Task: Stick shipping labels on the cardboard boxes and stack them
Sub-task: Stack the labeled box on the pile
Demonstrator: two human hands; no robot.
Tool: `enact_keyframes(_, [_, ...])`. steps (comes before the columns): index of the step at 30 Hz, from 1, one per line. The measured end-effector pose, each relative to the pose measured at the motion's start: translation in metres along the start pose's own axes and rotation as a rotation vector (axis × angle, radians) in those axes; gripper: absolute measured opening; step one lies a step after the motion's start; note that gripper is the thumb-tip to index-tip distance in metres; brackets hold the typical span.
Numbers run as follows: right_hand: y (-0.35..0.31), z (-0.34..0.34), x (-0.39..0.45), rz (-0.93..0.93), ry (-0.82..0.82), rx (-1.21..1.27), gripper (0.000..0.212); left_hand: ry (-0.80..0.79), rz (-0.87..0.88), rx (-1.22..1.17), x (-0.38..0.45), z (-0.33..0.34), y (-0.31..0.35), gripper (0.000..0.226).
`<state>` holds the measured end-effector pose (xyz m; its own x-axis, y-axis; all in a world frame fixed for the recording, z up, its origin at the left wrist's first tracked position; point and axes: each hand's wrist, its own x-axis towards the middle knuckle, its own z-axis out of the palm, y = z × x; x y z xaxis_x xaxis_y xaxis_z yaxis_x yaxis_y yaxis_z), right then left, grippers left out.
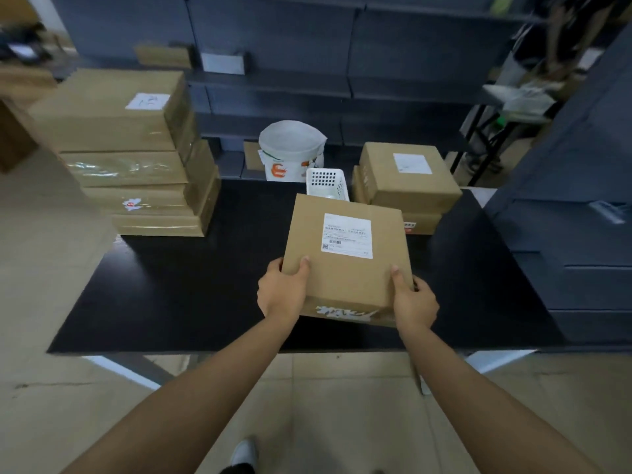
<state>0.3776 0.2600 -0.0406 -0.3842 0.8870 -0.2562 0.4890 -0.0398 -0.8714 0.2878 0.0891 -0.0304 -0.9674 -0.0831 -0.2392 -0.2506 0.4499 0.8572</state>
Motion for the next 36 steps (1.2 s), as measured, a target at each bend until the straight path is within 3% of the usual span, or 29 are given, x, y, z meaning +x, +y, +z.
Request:
enact_keyframes(6, [0.008,-0.105,0.065,-0.045,0.004,-0.064,0.047,-0.020,-0.025,-0.005,-0.077,0.087,0.034,0.051])
enact_keyframes(11, [0.014,-0.141,0.094,-0.045,-0.010,-0.096,0.054,-0.018,-0.046,-0.019,-0.104,0.122,0.051,0.051])
enact_keyframes(23, [-0.036,-0.145,0.144,-0.098,-0.014,-0.031,0.045,-0.015,0.039,-0.077,-0.071,0.146,0.115,0.044])
enact_keyframes(36, [-0.166,-0.095,0.312,-0.230,-0.084,-0.058,0.048,0.065,0.137,-0.134,0.060,0.228,0.234,0.054])
